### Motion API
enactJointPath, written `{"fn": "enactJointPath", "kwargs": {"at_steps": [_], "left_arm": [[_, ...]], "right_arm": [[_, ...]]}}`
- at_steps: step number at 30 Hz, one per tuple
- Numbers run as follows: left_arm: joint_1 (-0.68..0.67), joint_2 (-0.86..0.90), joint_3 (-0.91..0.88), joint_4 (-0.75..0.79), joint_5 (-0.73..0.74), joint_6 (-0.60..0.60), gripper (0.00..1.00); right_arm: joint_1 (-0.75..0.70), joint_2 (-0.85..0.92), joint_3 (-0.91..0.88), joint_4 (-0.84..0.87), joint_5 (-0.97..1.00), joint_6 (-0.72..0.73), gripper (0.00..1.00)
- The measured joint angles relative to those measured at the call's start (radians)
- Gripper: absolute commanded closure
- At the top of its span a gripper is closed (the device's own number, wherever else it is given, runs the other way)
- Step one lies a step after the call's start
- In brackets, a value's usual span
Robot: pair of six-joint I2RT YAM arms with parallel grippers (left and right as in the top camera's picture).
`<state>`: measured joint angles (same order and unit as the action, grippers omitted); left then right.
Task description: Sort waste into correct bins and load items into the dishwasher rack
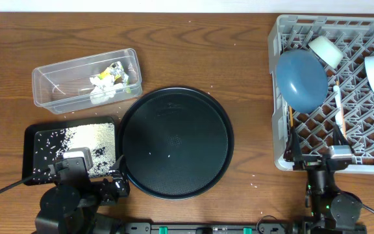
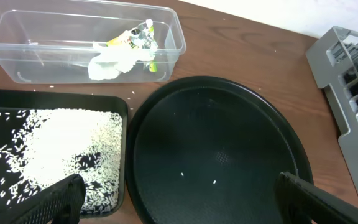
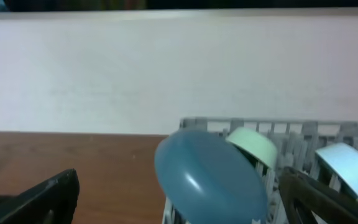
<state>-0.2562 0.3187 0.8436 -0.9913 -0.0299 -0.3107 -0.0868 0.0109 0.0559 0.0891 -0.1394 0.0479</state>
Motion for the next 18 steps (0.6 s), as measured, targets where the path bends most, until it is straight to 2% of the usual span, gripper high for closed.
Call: {"fn": "enactJointPath", "kwargs": {"at_steps": [7,18], "left_arm": [[0.000,0.000,0.000,0.000,0.000,0.000,0.02],[0.000,0.000,0.000,0.000,0.000,0.000,0.02]], "right_arm": [[0.000,0.002,-0.049,-0.146,-0.016,-0.034,0.01],[0.000,0.001,-0.049,-0.145,-0.028,-0.054,0.01]]}}
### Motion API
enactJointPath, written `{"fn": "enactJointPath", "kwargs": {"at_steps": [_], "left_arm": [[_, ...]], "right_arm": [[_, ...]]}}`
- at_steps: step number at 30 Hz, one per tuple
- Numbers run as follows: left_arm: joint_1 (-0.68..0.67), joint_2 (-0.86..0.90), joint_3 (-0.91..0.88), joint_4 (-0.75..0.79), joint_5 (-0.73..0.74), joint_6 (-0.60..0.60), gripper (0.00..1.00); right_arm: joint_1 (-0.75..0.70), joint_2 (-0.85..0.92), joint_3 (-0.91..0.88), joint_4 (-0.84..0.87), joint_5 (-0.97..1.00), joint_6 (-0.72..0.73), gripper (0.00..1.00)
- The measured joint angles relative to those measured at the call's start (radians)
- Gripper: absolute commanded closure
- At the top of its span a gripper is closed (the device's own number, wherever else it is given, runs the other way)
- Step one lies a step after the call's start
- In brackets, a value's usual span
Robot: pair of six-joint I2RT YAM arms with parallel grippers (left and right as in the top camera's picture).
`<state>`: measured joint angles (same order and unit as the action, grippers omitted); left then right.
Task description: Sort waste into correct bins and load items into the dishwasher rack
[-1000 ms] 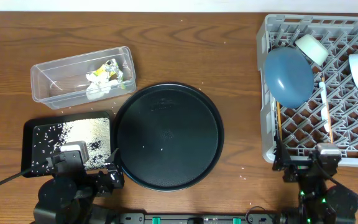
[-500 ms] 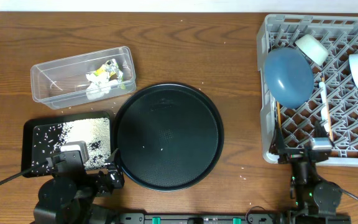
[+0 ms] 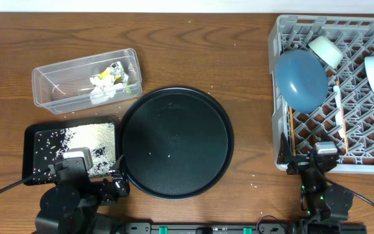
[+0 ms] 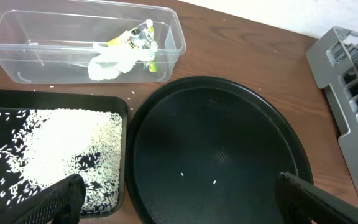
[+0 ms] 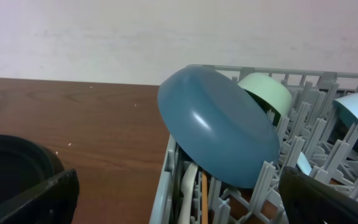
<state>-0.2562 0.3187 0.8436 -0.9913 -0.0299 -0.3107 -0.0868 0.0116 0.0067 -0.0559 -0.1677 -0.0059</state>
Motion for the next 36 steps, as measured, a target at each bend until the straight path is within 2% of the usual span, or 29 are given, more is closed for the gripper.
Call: {"fn": "enactJointPath", "kwargs": {"at_steps": [30,36], "left_arm": [[0.002,0.000,0.000,-0.008,0.000,0.000,0.02],[0.091,-0.024,-0.026,-0.060,-0.005,0.000,0.02]], "right_arm": [[0.000,0.000,0.000,0.000,0.000,-0.003,0.01],[0.000,0.000,0.000,0.000,0.000,-0.003,0.01]]}}
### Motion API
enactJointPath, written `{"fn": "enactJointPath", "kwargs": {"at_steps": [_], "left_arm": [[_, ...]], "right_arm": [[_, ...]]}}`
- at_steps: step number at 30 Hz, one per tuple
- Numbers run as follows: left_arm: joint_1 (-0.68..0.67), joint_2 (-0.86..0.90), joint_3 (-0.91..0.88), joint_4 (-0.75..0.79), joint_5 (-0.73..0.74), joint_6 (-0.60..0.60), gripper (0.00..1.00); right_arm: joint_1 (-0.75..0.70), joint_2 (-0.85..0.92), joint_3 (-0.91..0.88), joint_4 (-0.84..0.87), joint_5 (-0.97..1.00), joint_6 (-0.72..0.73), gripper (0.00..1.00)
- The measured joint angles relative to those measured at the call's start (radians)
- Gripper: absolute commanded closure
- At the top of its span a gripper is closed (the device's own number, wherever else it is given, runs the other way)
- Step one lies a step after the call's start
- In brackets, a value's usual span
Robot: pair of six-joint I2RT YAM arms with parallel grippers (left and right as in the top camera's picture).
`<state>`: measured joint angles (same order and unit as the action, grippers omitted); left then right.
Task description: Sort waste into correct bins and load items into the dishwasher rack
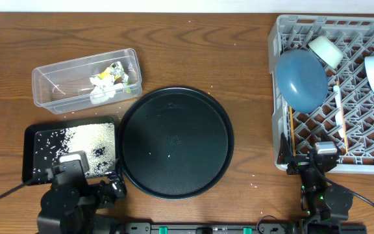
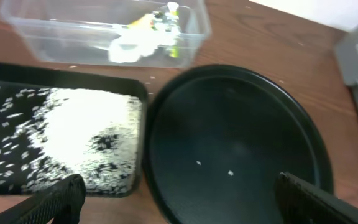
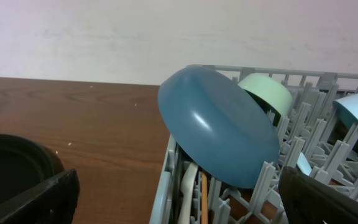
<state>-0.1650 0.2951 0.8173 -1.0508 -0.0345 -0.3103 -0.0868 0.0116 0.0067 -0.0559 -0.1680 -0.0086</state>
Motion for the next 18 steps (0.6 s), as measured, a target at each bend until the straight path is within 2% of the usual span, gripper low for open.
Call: {"fn": "enactJointPath", "kwargs": {"at_steps": [8,12,18], "left_arm": [[0.114,-0.188,-0.282,0.181,-0.019,0.000,0.02],[0.139,-0.277,-0.434,0.342,-0.022,0.000,0.02],[0.150,-0.285,-0.628,0.684,-0.022,0.000,0.02]], "right_arm": [[0.000,0.000,0.000,0.001,0.000,0.000,0.01],[0.000,0.000,0.000,0.000,-0.001,0.000,0.01],[0.000,0.000,0.000,0.000,-0.001,0.000,0.01]]}}
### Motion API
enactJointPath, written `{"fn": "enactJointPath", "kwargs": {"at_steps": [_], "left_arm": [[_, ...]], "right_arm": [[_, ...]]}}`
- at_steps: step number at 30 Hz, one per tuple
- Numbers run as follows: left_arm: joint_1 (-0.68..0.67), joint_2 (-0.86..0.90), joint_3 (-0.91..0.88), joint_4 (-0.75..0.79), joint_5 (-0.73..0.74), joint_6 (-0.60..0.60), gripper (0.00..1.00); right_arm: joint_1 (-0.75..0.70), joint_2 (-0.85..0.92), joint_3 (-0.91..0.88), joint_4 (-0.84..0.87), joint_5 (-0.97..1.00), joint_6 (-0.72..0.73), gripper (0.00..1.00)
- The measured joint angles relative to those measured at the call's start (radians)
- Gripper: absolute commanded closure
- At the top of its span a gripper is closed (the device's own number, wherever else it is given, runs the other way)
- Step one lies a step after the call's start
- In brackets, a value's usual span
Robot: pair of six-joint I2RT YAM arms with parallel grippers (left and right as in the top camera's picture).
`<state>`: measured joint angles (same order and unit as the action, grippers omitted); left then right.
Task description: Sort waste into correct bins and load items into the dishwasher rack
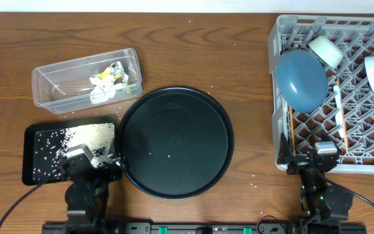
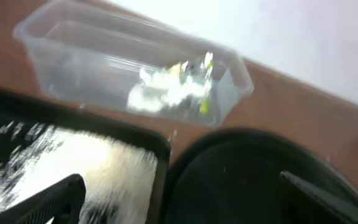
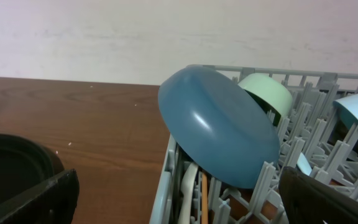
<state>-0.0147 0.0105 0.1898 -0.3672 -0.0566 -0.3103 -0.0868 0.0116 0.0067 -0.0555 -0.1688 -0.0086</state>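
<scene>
A clear plastic bin [image 1: 57,84] holds crumpled waste [image 1: 106,83]; the left wrist view shows that waste [image 2: 173,87] blurred. A black tray [image 1: 34,140] carries spilled rice [image 1: 86,135]. The grey dishwasher rack [image 1: 369,166] holds a blue bowl [image 1: 302,79], two pale cups [image 1: 325,51] and a white spoon [image 1: 338,110]. My left gripper [image 1: 102,166] is open and empty low at the front, between the rice tray and the round tray. My right gripper [image 3: 179,205] is open and empty in front of the rack [image 3: 166,186] and the bowl [image 3: 219,127].
A large round black tray [image 1: 176,142] with a few rice grains lies mid-table, right of the rice tray. Scattered grains dot the wooden table [image 1: 252,97]. The rack stands at the right edge, the bin at the back left.
My left arm has shifted right along the front edge and its camera has tipped up, so the bin and the wall now show, blurred. The right arm has not moved.
First my right gripper was open at the rack's front edge, its view on the wall and bowl top. By 1.8 s ago it was a little back, looking into the rack, and has stayed. My left arm held still, drew back slightly, and now stands further right.
</scene>
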Motion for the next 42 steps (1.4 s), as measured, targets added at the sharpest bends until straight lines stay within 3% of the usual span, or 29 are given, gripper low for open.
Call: {"fn": "enactJointPath", "kwargs": {"at_steps": [3,6,42], "left_arm": [[0.000,0.000,-0.109,0.237,0.000,0.003,0.02],[0.001,0.001,-0.163,0.343,0.000,0.017,0.02],[0.004,0.000,-0.163,0.332,0.020,0.049,0.02]], "right_arm": [[0.000,0.000,0.000,0.000,0.000,0.000,0.01],[0.000,0.000,0.000,0.000,0.000,0.000,0.01],[0.000,0.000,0.000,0.000,-0.003,0.000,0.01]]}}
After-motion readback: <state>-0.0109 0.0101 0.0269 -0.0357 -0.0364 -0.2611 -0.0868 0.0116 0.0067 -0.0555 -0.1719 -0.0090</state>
